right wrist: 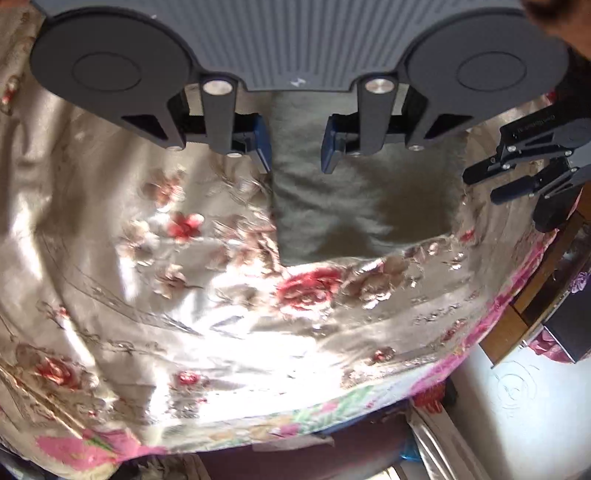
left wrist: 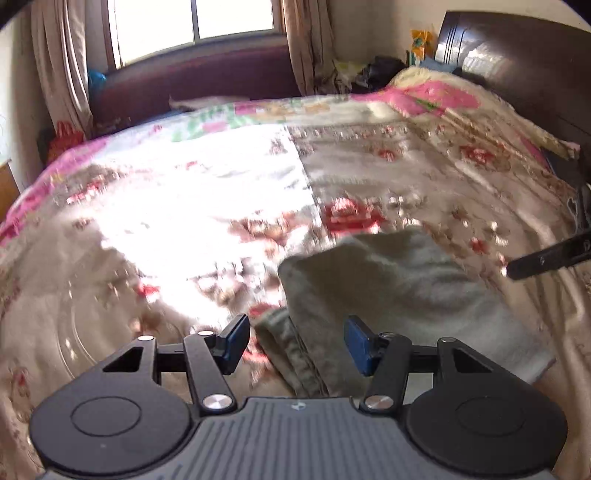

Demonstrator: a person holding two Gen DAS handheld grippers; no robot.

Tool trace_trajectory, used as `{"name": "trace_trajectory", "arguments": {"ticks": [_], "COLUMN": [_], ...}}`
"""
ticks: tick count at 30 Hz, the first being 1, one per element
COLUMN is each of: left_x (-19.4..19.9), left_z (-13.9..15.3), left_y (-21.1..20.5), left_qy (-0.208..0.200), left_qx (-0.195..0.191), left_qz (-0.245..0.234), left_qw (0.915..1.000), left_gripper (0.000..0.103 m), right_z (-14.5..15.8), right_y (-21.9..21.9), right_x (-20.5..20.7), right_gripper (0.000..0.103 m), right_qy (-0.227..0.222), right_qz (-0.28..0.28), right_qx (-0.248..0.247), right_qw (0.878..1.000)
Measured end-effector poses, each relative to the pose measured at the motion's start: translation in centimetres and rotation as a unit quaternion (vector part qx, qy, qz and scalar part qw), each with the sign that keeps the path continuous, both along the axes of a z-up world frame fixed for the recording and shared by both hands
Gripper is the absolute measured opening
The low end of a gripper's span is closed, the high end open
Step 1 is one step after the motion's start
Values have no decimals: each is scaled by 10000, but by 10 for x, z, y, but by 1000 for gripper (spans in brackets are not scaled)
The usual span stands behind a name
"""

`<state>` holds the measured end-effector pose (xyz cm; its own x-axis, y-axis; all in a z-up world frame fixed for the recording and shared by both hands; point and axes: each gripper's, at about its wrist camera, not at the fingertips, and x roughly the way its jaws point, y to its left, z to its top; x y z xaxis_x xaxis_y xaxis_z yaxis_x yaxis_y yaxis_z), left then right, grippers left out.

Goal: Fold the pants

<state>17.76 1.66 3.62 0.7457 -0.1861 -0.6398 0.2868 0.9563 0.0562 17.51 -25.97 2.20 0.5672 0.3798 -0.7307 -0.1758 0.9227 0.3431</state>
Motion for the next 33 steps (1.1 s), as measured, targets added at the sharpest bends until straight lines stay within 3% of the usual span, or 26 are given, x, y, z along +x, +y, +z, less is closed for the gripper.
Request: {"name": "trace_trajectory", "arguments": {"ticks": [3, 5, 6, 8, 10, 13, 15, 18, 21, 25, 33], "left_x": [12, 28, 36, 50, 39, 14, 1, -15, -31, -68, -119], "left_z": [6, -8, -19, -51, -66, -49, -41, -42, -50, -31, -1], "left_y": [-5, -13, -15, -13, 0, 9, 11, 10, 1, -2, 1], "left_qy": [-593, -765, -701, -190, -218, -382, -410, -20, 367, 196, -58], "left_qx": [-185, -160, -37, 557, 641, 828, 850, 807, 973, 719, 370], "left_qz": [121, 193, 273, 496, 415, 553, 703, 734, 704, 662, 665], "left_qw": [9980, 9968, 9972, 9970, 9968, 9943, 9931, 9940, 9921, 9950, 9971], "left_gripper": [74, 75, 75, 76, 80, 83, 83, 83, 83, 83, 89], "right_z": [-20, -39, -48, -58, -47, -25, -28, -47, -22, 7, 21], "right_y": [33, 53, 58, 58, 58, 56, 61, 61, 57, 66, 78], "right_x": [23, 40, 44, 42, 30, -10, -35, -58, -85, -130, -186], "right_gripper": [34, 37, 37, 37, 36, 38, 42, 43, 45, 51, 52], "right_qy": [-292, -442, -422, -423, -429, -709, -559, -119, -296, -571, -638], "right_qz": [269, 334, 287, 206, 1, -25, -61, -181, -387, -343, -617], "right_qx": [63, -267, -469, -384, -399, -111, -261, -502, -182, -80, 238], "right_qw": [9992, 9981, 9976, 9982, 9983, 9974, 9981, 9985, 9986, 9977, 9958]}}
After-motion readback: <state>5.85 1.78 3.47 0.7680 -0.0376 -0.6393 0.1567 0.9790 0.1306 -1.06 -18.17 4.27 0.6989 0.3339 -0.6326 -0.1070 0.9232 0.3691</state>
